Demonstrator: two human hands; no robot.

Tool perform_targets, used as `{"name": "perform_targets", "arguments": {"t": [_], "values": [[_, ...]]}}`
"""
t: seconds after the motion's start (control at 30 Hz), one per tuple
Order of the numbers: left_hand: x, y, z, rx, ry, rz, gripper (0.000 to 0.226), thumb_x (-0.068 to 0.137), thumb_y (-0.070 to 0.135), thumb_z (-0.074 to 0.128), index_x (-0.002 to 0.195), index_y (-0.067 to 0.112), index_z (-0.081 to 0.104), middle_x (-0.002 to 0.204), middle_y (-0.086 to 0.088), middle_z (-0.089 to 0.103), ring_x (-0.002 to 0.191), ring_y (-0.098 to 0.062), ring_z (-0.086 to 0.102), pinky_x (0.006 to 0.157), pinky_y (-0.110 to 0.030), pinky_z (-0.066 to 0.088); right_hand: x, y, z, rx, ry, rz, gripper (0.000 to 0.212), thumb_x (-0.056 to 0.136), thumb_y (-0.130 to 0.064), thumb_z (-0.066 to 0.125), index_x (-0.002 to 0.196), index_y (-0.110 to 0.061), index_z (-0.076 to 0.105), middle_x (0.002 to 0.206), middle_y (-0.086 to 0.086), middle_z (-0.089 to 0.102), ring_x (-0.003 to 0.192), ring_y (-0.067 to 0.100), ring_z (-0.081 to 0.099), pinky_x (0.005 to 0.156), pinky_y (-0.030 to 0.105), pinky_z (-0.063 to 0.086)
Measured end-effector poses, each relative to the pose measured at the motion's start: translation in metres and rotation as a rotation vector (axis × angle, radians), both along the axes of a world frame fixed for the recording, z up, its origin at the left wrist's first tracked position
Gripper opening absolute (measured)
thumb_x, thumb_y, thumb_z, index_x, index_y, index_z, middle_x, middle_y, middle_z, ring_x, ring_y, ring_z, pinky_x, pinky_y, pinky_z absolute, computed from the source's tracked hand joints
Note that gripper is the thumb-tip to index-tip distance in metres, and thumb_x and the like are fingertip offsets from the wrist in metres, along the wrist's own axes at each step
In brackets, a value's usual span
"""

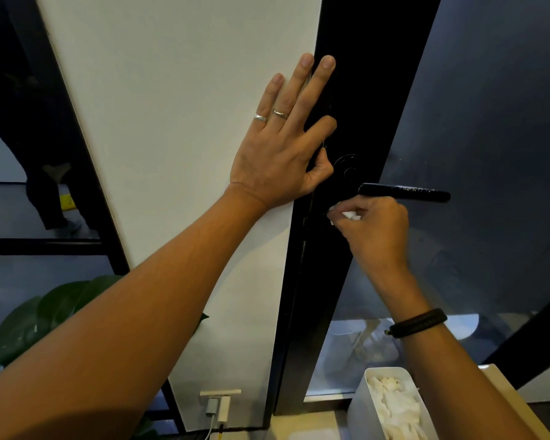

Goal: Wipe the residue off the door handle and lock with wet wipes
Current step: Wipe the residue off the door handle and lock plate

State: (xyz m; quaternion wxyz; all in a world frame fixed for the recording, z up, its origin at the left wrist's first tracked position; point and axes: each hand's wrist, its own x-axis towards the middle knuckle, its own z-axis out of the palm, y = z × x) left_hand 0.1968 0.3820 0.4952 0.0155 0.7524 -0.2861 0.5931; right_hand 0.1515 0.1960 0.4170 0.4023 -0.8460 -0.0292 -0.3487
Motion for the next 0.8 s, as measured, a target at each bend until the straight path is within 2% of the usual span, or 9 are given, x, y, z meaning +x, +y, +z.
{"name": "perform_targets", "arguments": {"t": [0.13, 0.2, 0.3, 0.4, 0.5, 0.6, 0.67, 0.73, 0.8], "values": [[0.000, 0.001, -0.002, -0.002, -0.004, 0.010, 0.028, 0.097, 0.036, 0.053, 0.113, 0.021, 0.071, 0.166, -0.024, 0.037, 0.156, -0.047, 0.031, 0.131, -0.057, 0.021, -0.003, -0.007, -0.026, 0.576, 0.093, -0.024, 0.015, 0.085, -0.028, 0.087, 0.084, -0.015, 0.082, 0.073, 0.000, 0.078, 0.073, 0.013, 0.077, 0.074, 0.035, 0.065], [-0.001, 0.001, -0.001, -0.002, -0.008, 0.007, 0.028, 0.097, 0.035, 0.053, 0.113, 0.021, 0.071, 0.165, -0.025, 0.039, 0.155, -0.047, 0.033, 0.130, -0.058, 0.023, -0.008, 0.002, -0.041, 0.936, 0.169, -0.003, 0.014, 0.089, -0.022, 0.083, 0.092, -0.009, 0.079, 0.086, 0.006, 0.080, 0.085, 0.020, 0.078, 0.075, 0.033, 0.066], [-0.002, 0.000, 0.000, -0.011, -0.013, -0.006, 0.029, 0.096, 0.035, 0.054, 0.113, 0.021, 0.073, 0.163, -0.025, 0.042, 0.154, -0.048, 0.035, 0.129, -0.059, 0.025, -0.019, 0.024, -0.045, 1.547, 0.250, 0.246, 0.011, 0.096, -0.006, 0.072, 0.105, -0.001, 0.075, 0.109, 0.016, 0.078, 0.095, 0.022, 0.078, 0.084, 0.031, 0.065], [-0.001, -0.001, 0.000, -0.011, -0.020, -0.014, 0.029, 0.096, 0.035, 0.054, 0.113, 0.021, 0.073, 0.162, -0.026, 0.043, 0.153, -0.048, 0.037, 0.128, -0.060, 0.026, -0.030, 0.039, -0.035, 1.813, 0.347, 0.411, 0.016, 0.100, -0.006, 0.063, 0.108, 0.001, 0.075, 0.106, 0.016, 0.079, 0.095, 0.022, 0.079, 0.075, 0.026, 0.065], [0.000, -0.001, 0.000, -0.011, -0.023, -0.016, 0.028, 0.095, 0.034, 0.056, 0.113, 0.021, 0.073, 0.162, -0.025, 0.044, 0.153, -0.048, 0.037, 0.128, -0.059, 0.027, -0.033, 0.046, -0.027, 2.004, 0.333, 0.531, 0.023, 0.103, 0.000, 0.055, 0.117, 0.008, 0.070, 0.111, 0.024, 0.077, 0.104, 0.031, 0.075, 0.072, 0.033, 0.067], [-0.001, -0.001, 0.001, -0.008, -0.015, -0.022, 0.028, 0.094, 0.034, 0.055, 0.113, 0.021, 0.073, 0.163, -0.025, 0.042, 0.154, -0.048, 0.036, 0.129, -0.059, 0.026, -0.034, 0.040, -0.032, 1.854, 0.264, 0.488, 0.029, 0.105, -0.003, 0.055, 0.130, 0.001, 0.067, 0.124, 0.016, 0.074, 0.110, 0.019, 0.073, 0.080, 0.024, 0.064], [0.000, -0.001, 0.000, -0.007, -0.018, -0.018, 0.027, 0.094, 0.033, 0.055, 0.112, 0.020, 0.072, 0.163, -0.025, 0.042, 0.154, -0.047, 0.035, 0.129, -0.058, 0.024, -0.030, 0.035, -0.044, 1.682, 0.203, 0.274, 0.020, 0.102, -0.008, 0.062, 0.118, -0.008, 0.074, 0.129, 0.011, 0.073, 0.104, 0.012, 0.072, 0.078, 0.019, 0.062], [-0.001, 0.000, 0.000, -0.012, -0.024, -0.020, 0.026, 0.094, 0.032, 0.056, 0.111, 0.020, 0.072, 0.163, -0.025, 0.042, 0.154, -0.046, 0.036, 0.129, -0.057, 0.024, -0.028, 0.030, -0.044, 1.474, 0.033, 0.077, 0.013, 0.099, -0.010, 0.068, 0.109, -0.012, 0.076, 0.122, 0.014, 0.076, 0.101, 0.017, 0.075, 0.084, 0.024, 0.062], [-0.001, -0.001, 0.000, -0.006, -0.020, -0.017, 0.026, 0.093, 0.032, 0.056, 0.110, 0.020, 0.072, 0.163, -0.025, 0.042, 0.154, -0.046, 0.036, 0.129, -0.057, 0.024, -0.019, 0.023, -0.041, 0.913, -0.085, -0.018, 0.013, 0.100, -0.015, 0.068, 0.109, -0.016, 0.078, 0.108, 0.005, 0.078, 0.101, 0.015, 0.075, 0.086, 0.025, 0.059]]}}
